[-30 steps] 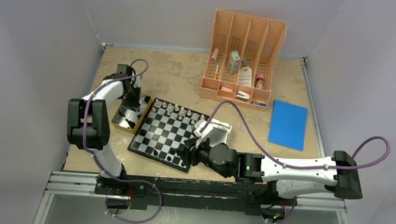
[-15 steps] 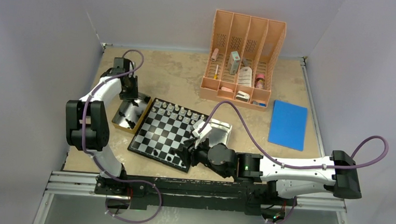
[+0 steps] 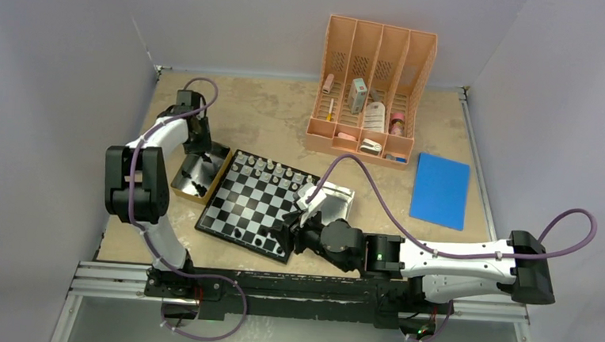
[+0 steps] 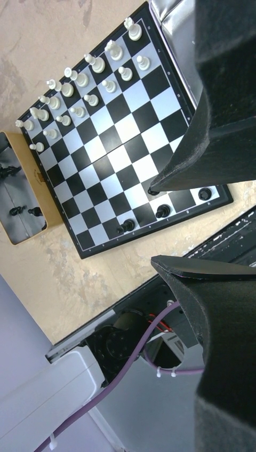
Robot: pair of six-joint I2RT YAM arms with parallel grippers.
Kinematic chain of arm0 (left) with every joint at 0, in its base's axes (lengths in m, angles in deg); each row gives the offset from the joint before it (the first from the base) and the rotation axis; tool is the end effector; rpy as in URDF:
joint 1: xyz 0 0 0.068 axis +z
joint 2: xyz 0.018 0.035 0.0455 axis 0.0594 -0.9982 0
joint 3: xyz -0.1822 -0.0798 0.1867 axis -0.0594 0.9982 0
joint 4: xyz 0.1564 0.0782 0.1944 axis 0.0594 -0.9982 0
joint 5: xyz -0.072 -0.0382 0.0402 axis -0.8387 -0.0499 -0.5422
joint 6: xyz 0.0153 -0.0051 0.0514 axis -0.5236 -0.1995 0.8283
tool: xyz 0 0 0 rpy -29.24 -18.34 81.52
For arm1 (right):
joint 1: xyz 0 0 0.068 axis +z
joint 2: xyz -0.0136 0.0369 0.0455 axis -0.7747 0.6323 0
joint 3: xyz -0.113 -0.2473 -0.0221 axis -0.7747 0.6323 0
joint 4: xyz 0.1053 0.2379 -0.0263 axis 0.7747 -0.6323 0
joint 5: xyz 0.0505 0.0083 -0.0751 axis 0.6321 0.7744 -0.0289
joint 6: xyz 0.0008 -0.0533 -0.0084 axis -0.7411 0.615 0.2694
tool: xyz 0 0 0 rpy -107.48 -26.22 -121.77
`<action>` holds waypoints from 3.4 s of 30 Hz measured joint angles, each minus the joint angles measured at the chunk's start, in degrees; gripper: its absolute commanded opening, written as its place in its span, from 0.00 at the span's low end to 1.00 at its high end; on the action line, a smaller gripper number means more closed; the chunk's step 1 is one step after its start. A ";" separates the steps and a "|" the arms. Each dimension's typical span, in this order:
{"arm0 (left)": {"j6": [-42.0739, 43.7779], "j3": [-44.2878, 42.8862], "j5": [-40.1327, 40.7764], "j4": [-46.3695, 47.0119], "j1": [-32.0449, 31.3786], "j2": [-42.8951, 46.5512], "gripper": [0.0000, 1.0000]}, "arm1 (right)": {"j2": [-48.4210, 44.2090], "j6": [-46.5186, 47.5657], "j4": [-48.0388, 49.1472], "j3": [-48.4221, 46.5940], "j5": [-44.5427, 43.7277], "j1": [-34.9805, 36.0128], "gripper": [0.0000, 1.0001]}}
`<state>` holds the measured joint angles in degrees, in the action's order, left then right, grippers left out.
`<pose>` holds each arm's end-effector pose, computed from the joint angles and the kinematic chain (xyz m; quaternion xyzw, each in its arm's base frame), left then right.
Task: Set up the chess pieces on the board
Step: Pick up the chess piece from the storage box, then place the chess piece on the chessboard.
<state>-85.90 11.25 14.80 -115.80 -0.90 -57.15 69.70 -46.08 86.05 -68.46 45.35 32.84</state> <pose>0.3676 0.0192 0.1976 -0.1621 0.9544 0.0152 0.2504 0.0464 0.2591 0.3083 -0.2375 0.7041 0.3915 0.5428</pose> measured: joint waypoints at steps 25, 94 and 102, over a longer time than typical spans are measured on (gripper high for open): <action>2.89 -1.73 -5.42 -1.16 0.00 -6.08 0.16 | -0.13 1.29 -0.07 0.17 -0.17 0.00 0.52; 4.00 17.84 -71.08 -12.94 -16.55 39.54 0.03 | -5.29 64.39 -0.20 2.60 11.34 -3.45 0.56; 3.45 19.80 -72.61 -12.74 -17.38 40.57 0.02 | -1.18 70.14 -3.41 -0.66 12.57 -3.45 0.56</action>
<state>-82.45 31.05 -57.81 -128.55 -18.28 -16.58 68.52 24.06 82.64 -69.12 57.91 29.38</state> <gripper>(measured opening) 0.187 0.562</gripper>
